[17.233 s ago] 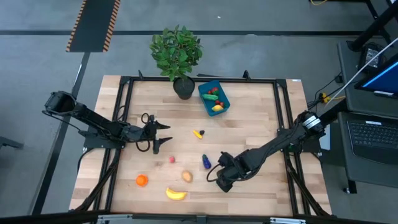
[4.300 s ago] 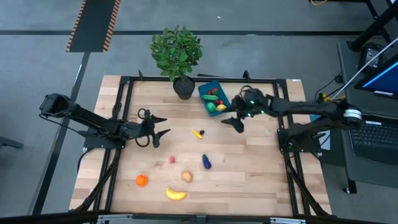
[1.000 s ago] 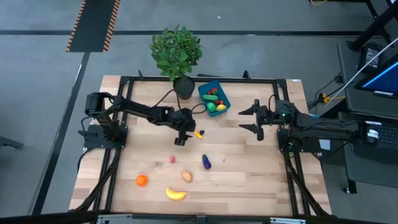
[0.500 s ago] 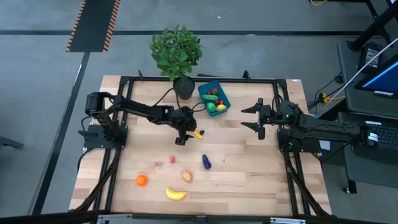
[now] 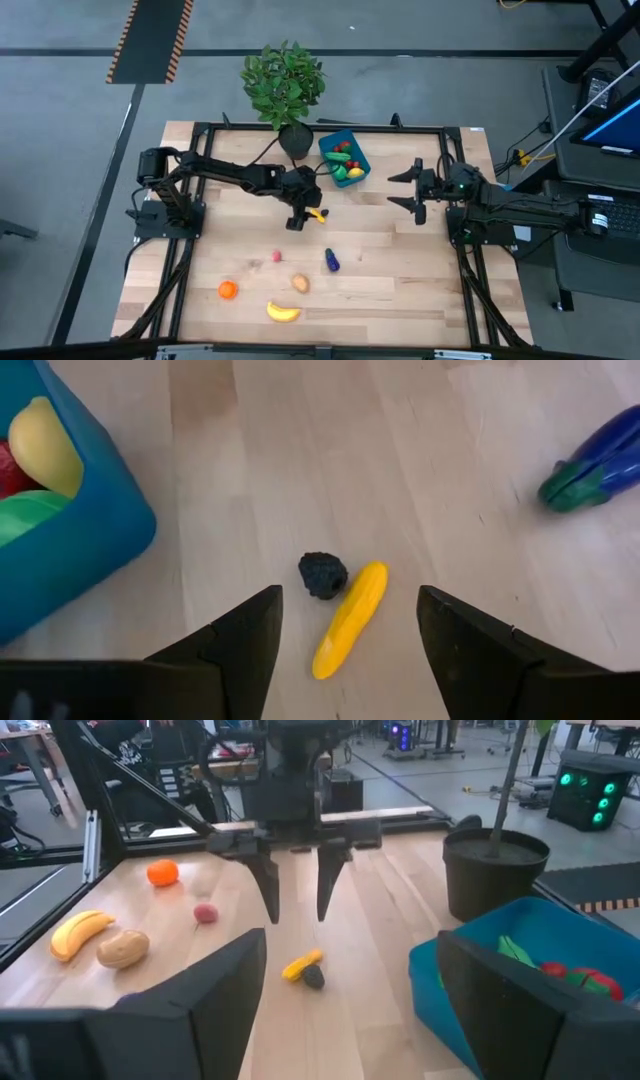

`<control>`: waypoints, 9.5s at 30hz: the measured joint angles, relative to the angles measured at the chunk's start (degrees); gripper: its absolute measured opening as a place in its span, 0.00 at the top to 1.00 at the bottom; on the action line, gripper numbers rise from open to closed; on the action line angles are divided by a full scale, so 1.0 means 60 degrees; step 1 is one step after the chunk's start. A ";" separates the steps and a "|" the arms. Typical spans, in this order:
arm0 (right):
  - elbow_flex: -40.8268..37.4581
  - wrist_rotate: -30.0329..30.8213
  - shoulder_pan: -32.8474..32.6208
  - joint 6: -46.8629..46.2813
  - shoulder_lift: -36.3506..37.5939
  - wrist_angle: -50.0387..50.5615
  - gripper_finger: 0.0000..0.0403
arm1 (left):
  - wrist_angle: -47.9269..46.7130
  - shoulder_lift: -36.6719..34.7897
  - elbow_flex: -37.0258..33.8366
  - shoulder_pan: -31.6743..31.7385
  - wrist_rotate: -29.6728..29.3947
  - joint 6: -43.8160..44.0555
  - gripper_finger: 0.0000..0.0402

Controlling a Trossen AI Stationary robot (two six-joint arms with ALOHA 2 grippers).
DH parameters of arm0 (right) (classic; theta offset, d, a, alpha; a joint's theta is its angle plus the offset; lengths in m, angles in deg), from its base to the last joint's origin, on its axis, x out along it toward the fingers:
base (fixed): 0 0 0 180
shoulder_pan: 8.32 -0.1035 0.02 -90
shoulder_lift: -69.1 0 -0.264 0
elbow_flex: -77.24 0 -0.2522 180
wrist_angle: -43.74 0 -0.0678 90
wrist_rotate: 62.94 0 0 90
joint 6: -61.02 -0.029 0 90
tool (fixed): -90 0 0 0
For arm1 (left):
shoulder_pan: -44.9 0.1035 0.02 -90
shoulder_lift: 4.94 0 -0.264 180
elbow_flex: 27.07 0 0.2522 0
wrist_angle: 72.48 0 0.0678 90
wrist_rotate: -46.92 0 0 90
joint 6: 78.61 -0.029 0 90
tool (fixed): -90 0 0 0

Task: Pick and placing Produce into tupperware
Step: Put the corn into the blue bin, then put the blackberry into the blue bin

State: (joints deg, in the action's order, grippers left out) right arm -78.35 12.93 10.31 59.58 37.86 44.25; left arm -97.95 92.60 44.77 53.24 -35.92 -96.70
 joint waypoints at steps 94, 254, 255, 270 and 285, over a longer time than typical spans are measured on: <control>-0.0254 0.0000 -0.0022 -0.0287 -0.0010 0.0665 0.27 | 0.0227 -0.2109 -0.0812 0.0846 0.1241 0.0817 0.96; -0.0306 0.0270 -0.0011 -0.0229 -0.0021 0.0971 0.27 | 0.7628 0.2575 0.0300 0.0704 -0.4534 0.0693 0.66; -0.0306 0.0270 -0.0011 -0.0226 -0.0022 0.0994 0.27 | 0.7610 0.2575 0.0300 0.0594 -0.4757 0.0701 0.66; -0.0306 0.0257 -0.0014 -0.0563 -0.0021 0.1040 0.27 | 0.6877 0.0810 -0.1064 -0.0825 -0.5508 0.1258 0.74; -0.0306 0.0244 -0.0031 -0.2496 -0.0055 0.0822 0.27 | 0.7185 -0.3609 -0.5189 -0.2694 -0.4524 0.1820 0.80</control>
State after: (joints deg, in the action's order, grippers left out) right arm -80.18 14.40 10.13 44.61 37.53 49.18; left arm -54.84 70.94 13.63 37.07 -63.06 -85.78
